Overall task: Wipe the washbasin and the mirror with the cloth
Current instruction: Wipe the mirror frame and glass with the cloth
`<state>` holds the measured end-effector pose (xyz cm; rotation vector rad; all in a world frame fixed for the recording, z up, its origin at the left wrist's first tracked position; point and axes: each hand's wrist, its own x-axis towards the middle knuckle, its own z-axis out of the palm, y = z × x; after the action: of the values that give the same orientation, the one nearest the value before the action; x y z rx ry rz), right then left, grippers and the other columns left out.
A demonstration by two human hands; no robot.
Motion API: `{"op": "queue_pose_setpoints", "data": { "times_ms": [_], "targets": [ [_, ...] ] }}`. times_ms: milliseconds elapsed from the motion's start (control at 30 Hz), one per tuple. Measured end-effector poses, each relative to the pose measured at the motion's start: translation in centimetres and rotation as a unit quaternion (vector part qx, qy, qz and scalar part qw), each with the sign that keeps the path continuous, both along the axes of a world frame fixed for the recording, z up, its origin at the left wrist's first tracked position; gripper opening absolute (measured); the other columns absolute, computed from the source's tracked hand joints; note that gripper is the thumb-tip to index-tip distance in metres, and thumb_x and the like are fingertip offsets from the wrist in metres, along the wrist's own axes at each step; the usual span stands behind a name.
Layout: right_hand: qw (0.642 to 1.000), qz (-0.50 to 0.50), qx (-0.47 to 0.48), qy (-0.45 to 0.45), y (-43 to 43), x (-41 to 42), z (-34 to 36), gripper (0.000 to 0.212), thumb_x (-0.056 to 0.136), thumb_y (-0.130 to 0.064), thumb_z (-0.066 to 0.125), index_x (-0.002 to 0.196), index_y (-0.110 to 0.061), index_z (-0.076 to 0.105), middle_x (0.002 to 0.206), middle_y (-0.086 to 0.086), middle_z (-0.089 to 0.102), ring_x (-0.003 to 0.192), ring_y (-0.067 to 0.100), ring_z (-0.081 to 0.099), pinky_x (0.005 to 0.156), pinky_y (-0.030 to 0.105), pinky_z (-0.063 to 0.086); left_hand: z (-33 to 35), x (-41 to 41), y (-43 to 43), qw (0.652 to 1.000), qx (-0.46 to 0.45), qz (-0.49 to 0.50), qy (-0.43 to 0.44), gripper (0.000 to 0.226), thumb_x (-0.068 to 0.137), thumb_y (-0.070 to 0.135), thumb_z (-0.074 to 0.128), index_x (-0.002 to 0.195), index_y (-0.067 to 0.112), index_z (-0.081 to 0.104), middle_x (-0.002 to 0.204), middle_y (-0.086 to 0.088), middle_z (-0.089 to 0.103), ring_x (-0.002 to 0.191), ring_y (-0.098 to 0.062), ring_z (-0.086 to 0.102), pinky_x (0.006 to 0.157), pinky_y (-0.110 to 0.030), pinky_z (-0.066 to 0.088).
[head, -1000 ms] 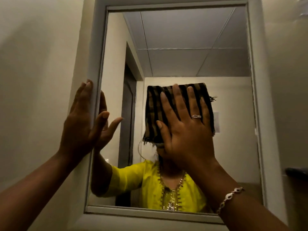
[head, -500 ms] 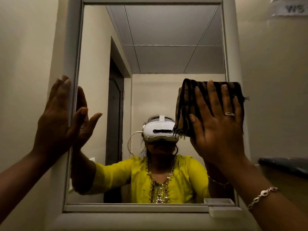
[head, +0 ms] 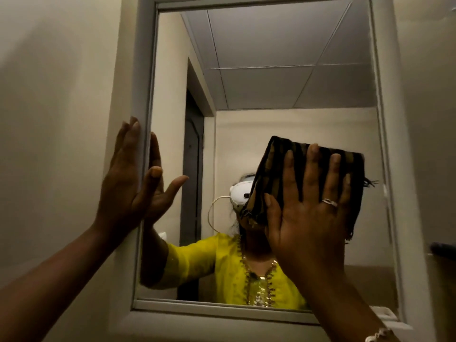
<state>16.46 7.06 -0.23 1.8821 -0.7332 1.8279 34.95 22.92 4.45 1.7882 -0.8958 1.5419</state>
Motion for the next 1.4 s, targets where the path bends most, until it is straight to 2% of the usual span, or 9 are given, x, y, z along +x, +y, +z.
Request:
{"op": "queue_pose_setpoints", "data": {
  "times_ms": [67,167,367,533,767,1000,1167,1267,1400],
  "targets": [
    [1.000,0.009,-0.008,0.006,1.4,1.3,0.0,0.062,0.092,-0.045,0.023,0.146,-0.014,0.022,0.153,0.019,0.018,0.139,0.045,0.012,0.113,0.052,0.009,-0.3,-1.1,0.2,0.996,-0.010,-0.092,-0.009,0.101,0.081,0.073,0.022,0.144,-0.003,0.005,0.152,-0.008,-0.006,0.145,-0.026,-0.003,0.121,-0.034,0.010],
    [0.999,0.025,-0.023,0.022,3.5,3.3,0.2,0.063,0.091,-0.045,0.024,0.145,-0.013,0.025,0.152,0.019,0.022,0.138,0.045,0.013,0.111,0.053,0.010,-0.6,-1.6,0.8,0.981,-0.035,-0.189,-0.034,0.105,0.079,0.078,0.024,0.141,-0.006,0.014,0.151,-0.012,0.013,0.143,-0.032,0.016,0.114,-0.042,0.028],
    [0.995,0.070,-0.032,0.064,7.4,7.3,0.5,0.064,0.089,-0.045,0.022,0.145,-0.015,0.020,0.153,0.017,0.017,0.140,0.042,0.010,0.112,0.052,0.008,-0.6,-0.9,1.0,0.959,-0.047,-0.278,-0.035,0.096,0.081,0.077,0.011,0.142,0.003,0.013,0.153,-0.013,0.018,0.142,-0.033,0.022,0.112,-0.052,0.032],
    [0.990,0.091,-0.042,0.100,9.1,8.9,0.9,0.063,0.090,-0.045,0.018,0.146,-0.017,0.017,0.155,0.015,0.010,0.141,0.039,0.004,0.112,0.051,0.004,-0.5,-0.1,1.1,0.952,-0.052,-0.300,-0.025,0.097,0.081,0.075,0.008,0.143,0.001,0.016,0.154,-0.014,0.019,0.144,-0.025,0.017,0.115,-0.013,0.017],
    [0.978,0.110,-0.094,0.153,9.1,9.7,1.1,0.064,0.093,-0.046,0.023,0.145,-0.018,-0.002,0.152,0.013,-0.012,0.140,0.037,-0.014,0.111,0.049,-0.011,-0.5,-0.3,1.2,0.953,-0.053,-0.298,-0.022,0.097,0.079,0.077,0.008,0.143,0.005,0.018,0.155,-0.013,0.019,0.143,-0.026,0.021,0.108,-0.007,0.024],
    [0.969,0.099,-0.126,0.187,7.4,8.0,0.6,0.063,0.092,-0.048,0.025,0.147,-0.019,0.015,0.156,0.012,0.010,0.142,0.036,0.004,0.117,0.053,0.007,-0.4,-0.6,1.3,0.955,-0.056,-0.290,-0.027,0.092,0.084,0.072,0.013,0.142,0.000,0.019,0.152,-0.016,0.024,0.141,-0.033,0.026,0.111,-0.053,0.033],
    [0.969,0.091,-0.141,0.182,4.8,5.4,-0.1,0.063,0.091,-0.049,0.031,0.146,-0.020,0.021,0.155,0.011,0.017,0.142,0.035,0.010,0.113,0.047,0.009,-0.5,-1.1,1.6,0.963,-0.046,-0.265,-0.024,0.091,0.084,0.072,0.016,0.143,0.001,0.016,0.153,-0.017,0.021,0.140,-0.035,0.026,0.108,-0.056,0.035],
    [0.970,0.090,-0.149,0.168,3.1,3.6,-0.4,0.063,0.091,-0.049,0.035,0.145,-0.020,0.023,0.154,0.011,0.018,0.142,0.035,0.012,0.113,0.047,0.011,-1.0,-1.0,1.3,0.973,-0.034,-0.226,-0.023,0.093,0.085,0.071,0.019,0.144,0.000,0.012,0.154,-0.012,0.013,0.144,-0.032,0.017,0.113,-0.045,0.031],
    [0.971,0.081,-0.149,0.167,0.7,1.0,-0.6,0.061,0.092,-0.049,0.033,0.146,-0.021,0.024,0.154,0.009,0.019,0.143,0.033,0.012,0.114,0.047,0.012,-2.3,-0.2,0.3,0.996,-0.003,-0.087,-0.019,0.079,0.091,0.045,0.041,0.145,0.000,0.003,0.155,-0.007,-0.011,0.145,-0.018,-0.011,0.118,-0.017,0.002]
  ]
}}
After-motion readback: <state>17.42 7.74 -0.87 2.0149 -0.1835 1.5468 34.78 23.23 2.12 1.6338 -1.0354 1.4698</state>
